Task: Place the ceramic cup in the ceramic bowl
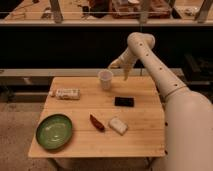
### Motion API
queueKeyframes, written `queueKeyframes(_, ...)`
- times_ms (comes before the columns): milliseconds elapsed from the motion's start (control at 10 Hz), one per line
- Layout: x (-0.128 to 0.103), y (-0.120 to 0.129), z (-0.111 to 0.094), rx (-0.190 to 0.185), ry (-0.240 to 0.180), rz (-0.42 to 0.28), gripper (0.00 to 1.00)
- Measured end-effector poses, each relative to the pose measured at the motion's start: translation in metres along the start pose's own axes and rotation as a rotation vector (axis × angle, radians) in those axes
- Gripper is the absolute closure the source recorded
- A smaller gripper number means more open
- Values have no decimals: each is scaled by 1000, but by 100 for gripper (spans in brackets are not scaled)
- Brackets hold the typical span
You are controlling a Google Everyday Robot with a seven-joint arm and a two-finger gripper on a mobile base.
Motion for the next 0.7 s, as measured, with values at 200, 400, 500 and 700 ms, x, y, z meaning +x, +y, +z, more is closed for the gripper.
queueKeyframes(200, -6, 4, 11, 22, 34, -78, 29)
queueKeyframes(400, 0, 4, 21, 28, 57, -84, 29)
queueKeyframes(500, 4, 2, 25, 28, 63, -82, 29)
queueKeyframes(700, 13, -3, 29, 28, 77, -76, 29)
